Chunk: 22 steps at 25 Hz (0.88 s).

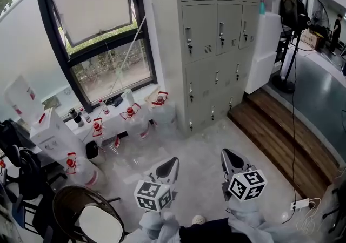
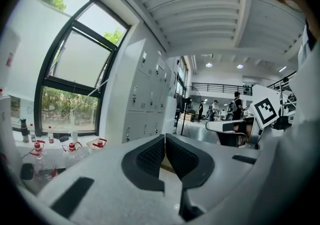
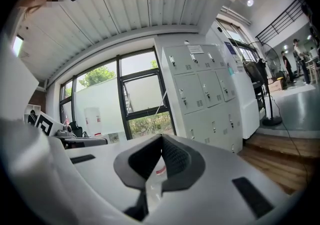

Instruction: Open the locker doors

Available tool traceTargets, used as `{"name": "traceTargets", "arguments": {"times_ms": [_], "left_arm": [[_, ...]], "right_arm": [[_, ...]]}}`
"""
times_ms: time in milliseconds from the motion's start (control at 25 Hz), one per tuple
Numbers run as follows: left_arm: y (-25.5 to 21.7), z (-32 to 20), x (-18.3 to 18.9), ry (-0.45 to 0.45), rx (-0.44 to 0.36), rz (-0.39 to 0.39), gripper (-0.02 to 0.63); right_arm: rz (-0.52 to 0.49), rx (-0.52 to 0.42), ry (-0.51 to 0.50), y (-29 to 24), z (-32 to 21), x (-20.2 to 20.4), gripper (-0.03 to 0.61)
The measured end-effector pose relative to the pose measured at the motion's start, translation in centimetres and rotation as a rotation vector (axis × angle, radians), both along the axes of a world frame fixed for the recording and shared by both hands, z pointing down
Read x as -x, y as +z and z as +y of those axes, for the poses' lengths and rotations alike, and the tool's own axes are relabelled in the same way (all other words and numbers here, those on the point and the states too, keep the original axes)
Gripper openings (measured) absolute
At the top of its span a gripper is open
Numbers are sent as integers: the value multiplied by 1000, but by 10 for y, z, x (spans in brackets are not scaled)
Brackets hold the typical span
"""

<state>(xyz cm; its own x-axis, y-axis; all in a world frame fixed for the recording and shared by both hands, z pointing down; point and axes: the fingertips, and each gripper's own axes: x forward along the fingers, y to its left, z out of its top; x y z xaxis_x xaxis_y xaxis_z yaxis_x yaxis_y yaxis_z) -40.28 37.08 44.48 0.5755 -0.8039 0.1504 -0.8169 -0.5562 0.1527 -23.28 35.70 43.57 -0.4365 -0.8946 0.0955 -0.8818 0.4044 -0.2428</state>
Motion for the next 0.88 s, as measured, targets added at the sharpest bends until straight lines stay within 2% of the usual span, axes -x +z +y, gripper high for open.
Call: {"name": "traceTargets", "arguments": {"times_ms": [280,640,880], "left_arm": [[14,-33,-17,5,20,-33,12],[23,-51,-22,19,48,5,12],[26,-96,-24,34,44,0,12]], "right_arm": [[6,36,4,11,-29,-13,0],[-20,65,28,21,-46,-20,0],[-28,55,61,23,-85,-26,0]]}}
